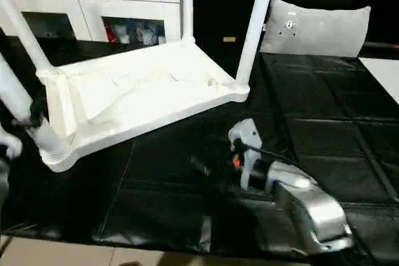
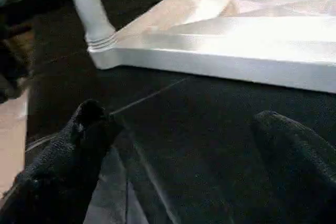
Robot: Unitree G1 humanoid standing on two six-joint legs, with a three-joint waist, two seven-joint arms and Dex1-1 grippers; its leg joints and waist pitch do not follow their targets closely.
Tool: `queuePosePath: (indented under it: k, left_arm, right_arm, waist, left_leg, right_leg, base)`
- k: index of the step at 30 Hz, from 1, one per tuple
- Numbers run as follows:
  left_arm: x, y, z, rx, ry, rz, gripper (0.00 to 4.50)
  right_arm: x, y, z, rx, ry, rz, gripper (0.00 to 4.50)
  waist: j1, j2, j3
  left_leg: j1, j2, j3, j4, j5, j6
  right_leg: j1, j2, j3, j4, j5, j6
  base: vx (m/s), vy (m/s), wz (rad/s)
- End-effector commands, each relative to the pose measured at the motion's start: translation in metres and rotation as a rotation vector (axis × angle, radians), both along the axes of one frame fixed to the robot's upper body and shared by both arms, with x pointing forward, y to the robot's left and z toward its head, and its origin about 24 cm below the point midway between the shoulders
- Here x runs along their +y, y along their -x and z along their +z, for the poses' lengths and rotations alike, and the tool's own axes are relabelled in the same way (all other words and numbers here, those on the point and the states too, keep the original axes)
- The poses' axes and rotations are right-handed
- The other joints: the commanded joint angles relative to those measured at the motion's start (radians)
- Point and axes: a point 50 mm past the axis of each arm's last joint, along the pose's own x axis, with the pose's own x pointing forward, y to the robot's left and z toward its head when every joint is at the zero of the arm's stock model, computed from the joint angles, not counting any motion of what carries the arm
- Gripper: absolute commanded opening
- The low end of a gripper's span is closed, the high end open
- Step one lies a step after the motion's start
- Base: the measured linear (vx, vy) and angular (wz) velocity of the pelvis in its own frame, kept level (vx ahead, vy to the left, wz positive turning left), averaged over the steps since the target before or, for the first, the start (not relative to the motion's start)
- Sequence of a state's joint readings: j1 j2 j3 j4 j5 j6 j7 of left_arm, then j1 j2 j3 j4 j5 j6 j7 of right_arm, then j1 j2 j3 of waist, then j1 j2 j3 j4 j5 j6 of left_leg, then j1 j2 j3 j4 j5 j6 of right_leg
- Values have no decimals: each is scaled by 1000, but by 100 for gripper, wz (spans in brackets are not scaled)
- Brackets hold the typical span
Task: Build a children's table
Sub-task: Rotate table base
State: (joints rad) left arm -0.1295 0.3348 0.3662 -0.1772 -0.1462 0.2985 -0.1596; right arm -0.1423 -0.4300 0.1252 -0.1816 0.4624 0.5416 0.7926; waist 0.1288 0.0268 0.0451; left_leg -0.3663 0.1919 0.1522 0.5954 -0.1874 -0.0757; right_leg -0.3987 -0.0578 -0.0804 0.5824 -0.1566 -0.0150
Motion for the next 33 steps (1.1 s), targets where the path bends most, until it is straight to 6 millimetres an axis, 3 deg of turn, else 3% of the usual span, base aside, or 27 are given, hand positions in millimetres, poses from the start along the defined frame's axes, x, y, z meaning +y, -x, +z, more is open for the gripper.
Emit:
queuePosePath:
  k: [1,2,4,5,7,8,9,10,11,12,13,17,20,22,23,28,30,32,33]
  left_arm:
    - [-4,-4,-4,30,35,-94,445]
    - [-5,-6,-5,38,49,-120,445]
    - [-9,-8,-8,61,101,-205,445]
    - [-12,-10,-12,86,169,-285,445]
    - [-19,-9,-13,105,217,-412,445]
    - [-20,-8,-13,107,217,-434,445]
    - [-32,-2,-14,151,212,-635,445]
    - [-32,-2,-14,151,212,-635,445]
    - [-37,2,-14,172,211,-725,445]
    - [-42,4,-14,191,218,-803,445]
    - [-43,4,-14,197,224,-826,445]
    - [-65,3,-6,216,249,-1042,445]
    - [-92,3,0,241,238,-1221,445]
    - [-97,2,1,238,231,-1249,445]
    - [-104,2,2,233,226,-1281,445]
    - [-127,4,11,202,269,-1411,445]
    - [-157,4,20,164,317,-1517,445]
    - [-170,3,22,158,321,-1557,445]
    - [-174,3,22,157,321,-1569,445]
  right_arm:
    - [0,-4,0,0,2,0,450]
    - [0,-6,-2,0,8,-8,450]
    - [-1,-14,-8,-6,41,-52,450]
    - [-3,-20,-11,-21,65,-102,450]
    - [-8,-29,-13,-16,87,-176,450]
    - [-9,-30,-14,-13,91,-190,450]
    - [-20,-42,-18,-11,155,-307,450]
    - [-20,-42,-18,-11,155,-307,450]
    - [-26,-46,-19,-14,188,-351,450]
    - [-31,-50,-19,-20,219,-374,450]
    - [-33,-51,-19,-23,228,-376,450]
    - [-46,-65,-19,-39,306,-439,450]
    - [-53,-77,-27,-34,411,-490,450]
    - [-54,-79,-29,-29,440,-494,450]
    - [-54,-80,-32,-16,461,-497,450]
    - [-50,-87,-36,7,486,-514,450]
    - [-37,-97,-38,9,459,-519,450]
    - [-26,-100,-36,-1,414,-494,450]
    - [-21,-101,-35,-4,394,-484,450]
  waist:
    - [11,8,-58]
    - [14,5,-60]
    - [17,9,-61]
    - [20,-1,-61]
    - [20,4,-59]
    - [22,-3,-59]
    - [20,-12,-56]
    - [21,-6,-57]
    - [21,-5,-56]
    - [20,-21,-53]
    - [24,-15,-55]
    - [27,-22,-53]
    - [19,-42,-48]
    - [21,-39,-47]
    - [15,-48,-47]
    - [6,-53,-52]
    - [3,-62,-53]
    - [3,-58,-52]
    - [2,-62,-53]
  left_leg:
    - [5,29,-16,-77,-287,25]
    - [3,31,-16,-77,-273,24]
    - [7,33,-13,-75,-280,16]
    - [6,30,-10,-76,-270,8]
    - [10,32,-9,-78,-289,-4]
    - [11,32,-10,-79,-289,-2]
    - [14,33,-7,-82,-290,-1]
    - [11,31,-10,-83,-289,-6]
    - [20,34,-6,-84,-311,-16]
    - [21,33,-4,-86,-322,-18]
    - [20,32,-4,-85,-317,-19]
    - [20,32,1,-87,-311,-23]
    - [21,30,3,-87,-312,-28]
    - [24,30,5,-84,-309,-32]
    - [17,29,3,-86,-297,-29]
    - [15,30,8,-81,-253,-29]
    - [15,28,11,-79,-237,-24]
    - [15,31,12,-78,-241,-28]
    - [15,32,11,-79,-241,-29]
  right_leg:
    - [36,-79,46,-75,-374,-91]
    - [36,-80,45,-71,-362,-101]
    - [31,-80,46,-70,-350,-117]
    - [31,-83,46,-64,-348,-130]
    - [27,-80,47,-67,-361,-134]
    - [30,-81,47,-65,-361,-130]
    - [26,-81,50,-71,-368,-126]
    - [28,-84,49,-63,-379,-128]
    - [21,-79,50,-69,-392,-124]
    - [22,-79,53,-69,-399,-122]
    - [24,-81,54,-63,-402,-122]
    - [26,-82,58,-67,-417,-112]
    - [26,-84,58,-69,-467,-104]
    - [24,-86,60,-71,-479,-100]
    - [32,-85,59,-66,-471,-97]
    - [35,-81,60,-57,-401,-117]
    - [36,-80,60,-56,-384,-128]
    - [34,-83,62,-57,-391,-132]
    - [35,-81,62,-55,-375,-130]
  base:
    - [0,0,0]
    - [0,0,0]
    - [0,0,0]
    - [0,0,0]
    - [0,0,0]
    - [0,0,0]
    - [0,0,0]
    - [0,0,0]
    - [0,0,0]
    - [0,0,0]
    - [0,0,0]
    - [0,0,0]
    - [0,0,0]
    - [0,0,0]
    - [0,0,0]
    - [0,0,0]
    - [0,0,0]
    - [0,0,0]
    - [0,0,0]
